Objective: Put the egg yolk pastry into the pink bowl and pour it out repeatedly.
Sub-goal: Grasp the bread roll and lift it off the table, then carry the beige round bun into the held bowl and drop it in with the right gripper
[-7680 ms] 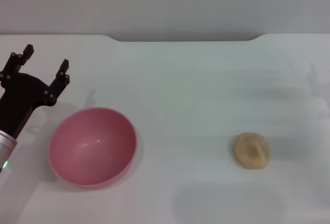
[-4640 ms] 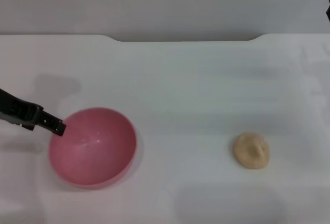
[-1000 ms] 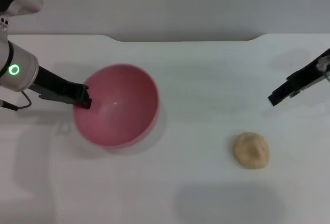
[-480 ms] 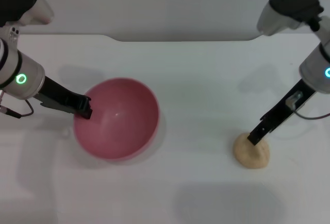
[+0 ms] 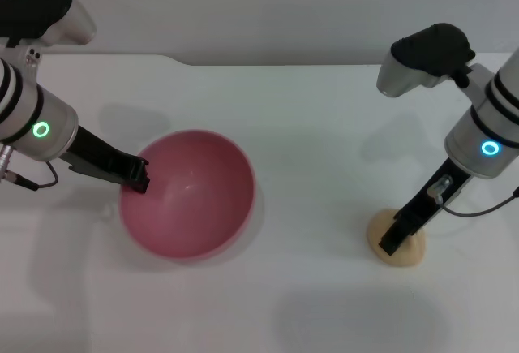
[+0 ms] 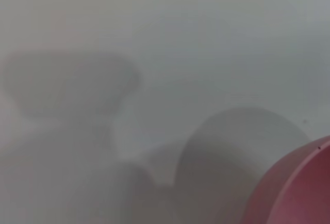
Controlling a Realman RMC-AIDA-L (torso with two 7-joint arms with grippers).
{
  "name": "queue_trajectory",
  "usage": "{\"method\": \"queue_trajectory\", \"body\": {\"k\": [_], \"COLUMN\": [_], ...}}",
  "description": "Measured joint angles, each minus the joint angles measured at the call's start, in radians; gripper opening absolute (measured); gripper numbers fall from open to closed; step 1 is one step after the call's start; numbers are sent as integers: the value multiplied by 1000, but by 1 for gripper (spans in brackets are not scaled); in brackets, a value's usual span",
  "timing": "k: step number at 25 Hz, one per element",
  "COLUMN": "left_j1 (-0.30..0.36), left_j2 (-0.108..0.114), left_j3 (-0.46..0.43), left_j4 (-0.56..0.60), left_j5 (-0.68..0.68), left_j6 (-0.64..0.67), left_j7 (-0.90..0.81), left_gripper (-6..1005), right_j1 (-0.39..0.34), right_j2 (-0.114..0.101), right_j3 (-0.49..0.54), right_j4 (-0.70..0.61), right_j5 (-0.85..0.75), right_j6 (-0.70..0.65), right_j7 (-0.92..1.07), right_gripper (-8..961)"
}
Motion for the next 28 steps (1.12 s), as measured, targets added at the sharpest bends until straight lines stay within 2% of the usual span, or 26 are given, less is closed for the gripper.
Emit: {"method": "queue_trajectory", "body": {"k": [5, 8, 13, 19, 25, 28], "left_j1": [-1, -1, -2, -9, -26, -38], "left_j2": [0, 0, 0, 0, -4, -6], "left_j3": [6, 7, 7, 14, 45, 92], "left_j4": [0, 0, 1, 2, -4, -7], "left_j5": [0, 0, 0, 0, 0, -2], "left_j6": [0, 0, 0, 0, 0, 0], "left_j7": [0, 1, 5, 8, 0, -24], "left_gripper": [-2, -2, -1, -1, -1, -2], "right_j1": [-13, -47, -88, -158, -167, -167], "right_j2": [0, -1, -4, -9, -10, -10], "right_j3": [-20, -15, -11, 45, 137, 143], "right_j4": [-12, -60, -114, -240, -372, -497], "right_j5": [0, 11, 47, 88, 118, 217], "right_j6": [13, 13, 8, -11, -87, -115], "right_j7": [1, -7, -33, -67, -123, -156], "right_gripper": [511, 510, 301, 120, 83, 65]}}
